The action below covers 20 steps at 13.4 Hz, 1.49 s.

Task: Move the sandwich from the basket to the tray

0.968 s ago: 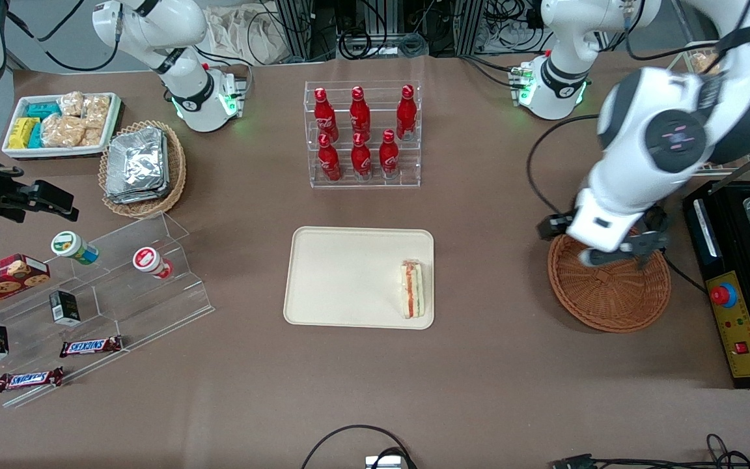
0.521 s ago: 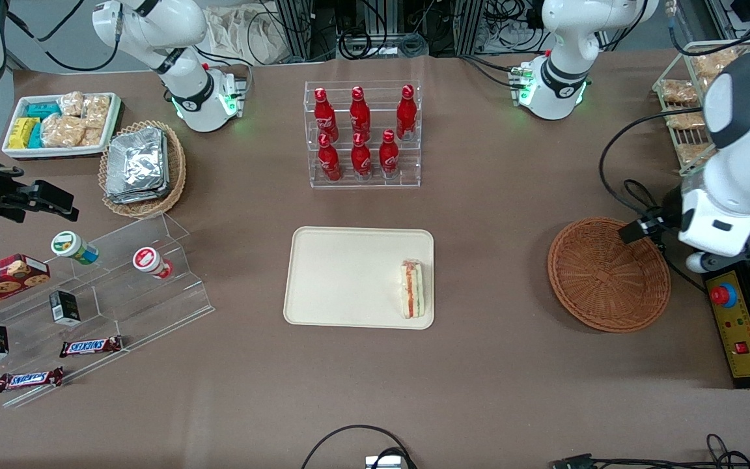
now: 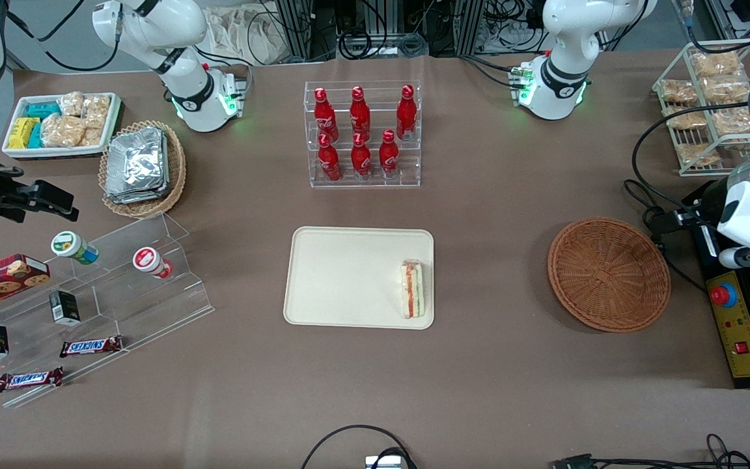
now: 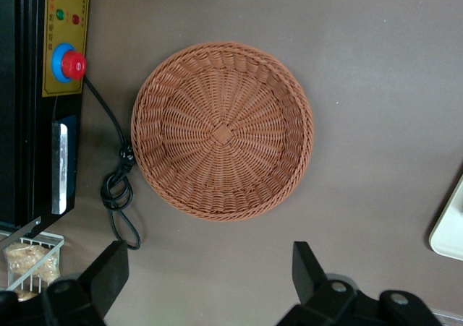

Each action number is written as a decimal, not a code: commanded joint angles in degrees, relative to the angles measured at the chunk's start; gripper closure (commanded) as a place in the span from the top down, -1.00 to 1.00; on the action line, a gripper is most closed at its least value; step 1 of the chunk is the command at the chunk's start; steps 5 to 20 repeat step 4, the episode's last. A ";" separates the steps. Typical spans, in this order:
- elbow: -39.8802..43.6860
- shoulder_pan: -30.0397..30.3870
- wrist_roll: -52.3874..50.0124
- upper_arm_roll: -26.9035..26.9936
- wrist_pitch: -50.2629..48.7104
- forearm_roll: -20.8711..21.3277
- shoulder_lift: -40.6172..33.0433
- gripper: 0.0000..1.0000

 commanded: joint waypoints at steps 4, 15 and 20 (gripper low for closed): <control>9.61 -0.12 0.17 -1.10 -1.87 -0.60 5.02 1.00; 9.61 -0.12 0.17 -1.10 -1.87 -0.60 5.02 1.00; 9.61 -0.12 0.17 -1.10 -1.87 -0.60 5.02 1.00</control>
